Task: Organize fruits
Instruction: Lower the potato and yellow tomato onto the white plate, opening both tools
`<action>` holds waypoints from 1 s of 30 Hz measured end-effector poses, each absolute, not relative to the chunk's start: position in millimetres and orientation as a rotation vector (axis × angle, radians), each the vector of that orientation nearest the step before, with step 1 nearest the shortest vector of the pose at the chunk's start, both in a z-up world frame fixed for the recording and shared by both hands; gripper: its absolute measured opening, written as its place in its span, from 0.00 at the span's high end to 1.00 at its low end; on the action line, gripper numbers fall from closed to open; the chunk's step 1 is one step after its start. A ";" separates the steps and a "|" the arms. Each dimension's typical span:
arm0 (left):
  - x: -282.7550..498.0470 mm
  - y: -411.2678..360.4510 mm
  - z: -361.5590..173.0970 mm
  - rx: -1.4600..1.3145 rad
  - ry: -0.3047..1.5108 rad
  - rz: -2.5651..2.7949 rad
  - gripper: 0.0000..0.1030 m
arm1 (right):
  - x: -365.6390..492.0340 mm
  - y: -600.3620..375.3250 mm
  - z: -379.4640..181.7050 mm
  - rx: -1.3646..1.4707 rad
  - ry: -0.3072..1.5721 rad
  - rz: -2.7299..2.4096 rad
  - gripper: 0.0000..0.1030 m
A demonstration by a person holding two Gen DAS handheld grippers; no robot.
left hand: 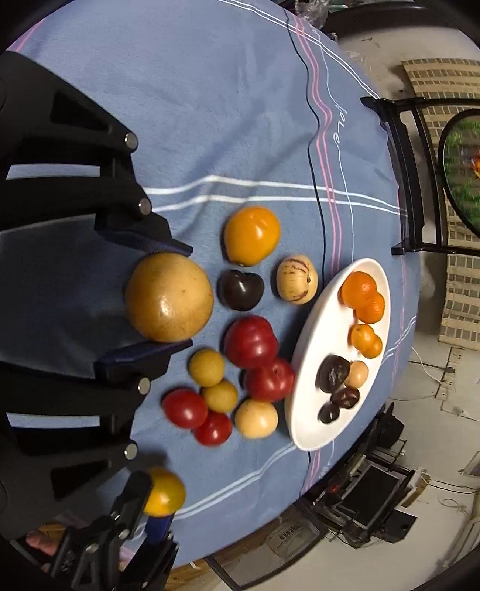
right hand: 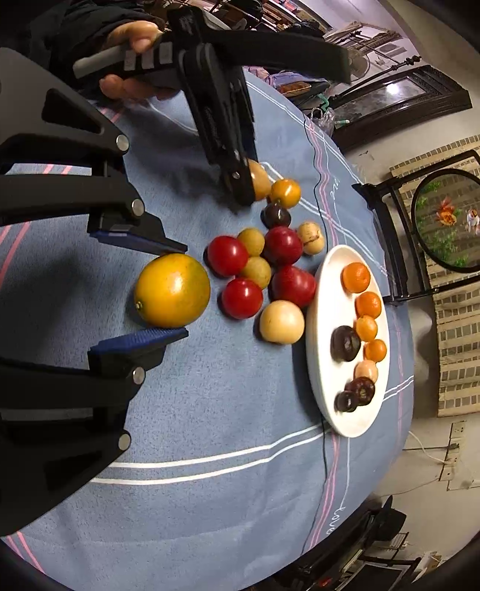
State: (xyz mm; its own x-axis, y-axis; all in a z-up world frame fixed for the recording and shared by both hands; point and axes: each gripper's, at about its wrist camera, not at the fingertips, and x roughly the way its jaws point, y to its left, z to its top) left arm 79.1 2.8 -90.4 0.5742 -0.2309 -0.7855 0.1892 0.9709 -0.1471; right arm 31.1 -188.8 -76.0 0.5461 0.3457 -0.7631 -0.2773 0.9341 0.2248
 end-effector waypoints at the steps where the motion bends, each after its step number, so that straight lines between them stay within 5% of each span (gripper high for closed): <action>1: 73.9 5.3 -86.6 -0.056 0.920 -0.249 0.57 | 30.9 -187.3 -74.9 0.080 0.920 0.371 0.62; 14: 56.5 1.4 -49.7 -0.058 0.877 -0.325 0.57 | 47.4 -180.8 -62.4 0.056 0.904 0.362 0.62; 30: 191.4 -52.1 -23.6 0.007 0.881 -0.255 0.56 | 155.1 -199.0 -33.3 -0.016 0.855 0.278 0.62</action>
